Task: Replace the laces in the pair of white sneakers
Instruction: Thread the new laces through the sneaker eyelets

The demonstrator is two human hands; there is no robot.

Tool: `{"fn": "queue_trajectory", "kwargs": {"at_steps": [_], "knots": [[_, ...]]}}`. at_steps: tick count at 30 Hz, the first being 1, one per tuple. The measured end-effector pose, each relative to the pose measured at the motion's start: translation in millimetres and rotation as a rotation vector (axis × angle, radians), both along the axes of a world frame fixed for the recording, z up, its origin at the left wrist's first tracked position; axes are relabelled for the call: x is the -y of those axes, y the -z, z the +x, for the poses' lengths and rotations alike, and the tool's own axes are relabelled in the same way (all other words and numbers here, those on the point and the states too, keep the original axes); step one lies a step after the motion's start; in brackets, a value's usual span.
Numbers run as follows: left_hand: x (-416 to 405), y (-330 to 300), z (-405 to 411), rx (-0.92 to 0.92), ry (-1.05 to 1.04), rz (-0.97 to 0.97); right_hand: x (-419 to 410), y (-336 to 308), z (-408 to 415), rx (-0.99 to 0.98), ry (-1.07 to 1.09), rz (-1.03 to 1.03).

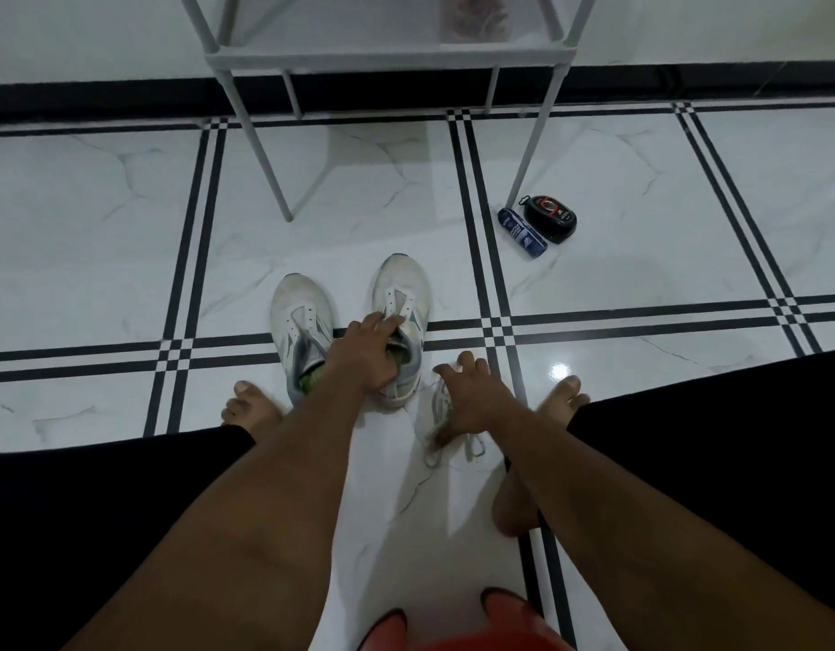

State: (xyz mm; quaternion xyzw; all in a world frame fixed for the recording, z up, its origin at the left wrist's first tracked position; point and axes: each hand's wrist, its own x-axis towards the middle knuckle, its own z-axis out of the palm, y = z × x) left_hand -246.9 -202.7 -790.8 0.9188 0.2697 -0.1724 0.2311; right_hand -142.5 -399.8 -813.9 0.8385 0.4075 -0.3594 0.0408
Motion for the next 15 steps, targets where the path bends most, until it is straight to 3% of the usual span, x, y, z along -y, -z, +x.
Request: {"fn": "queue_trajectory", "kwargs": {"at_steps": [2,5,12,15], "knots": [[1,1,-2,0.006,-0.030,-0.009,1,8,-3,0.085,-0.067,0.008],[1,2,-3,0.015,-0.033,0.035,-1,11,8,0.116,0.008,0.112],[22,0,10,0.215,-0.085,0.320,-1,-8,71,0.106,0.539,0.463],[37,-16,39,0.375,-0.062,0.196,-6,-23,92,0.130,0.621,0.511]]}}
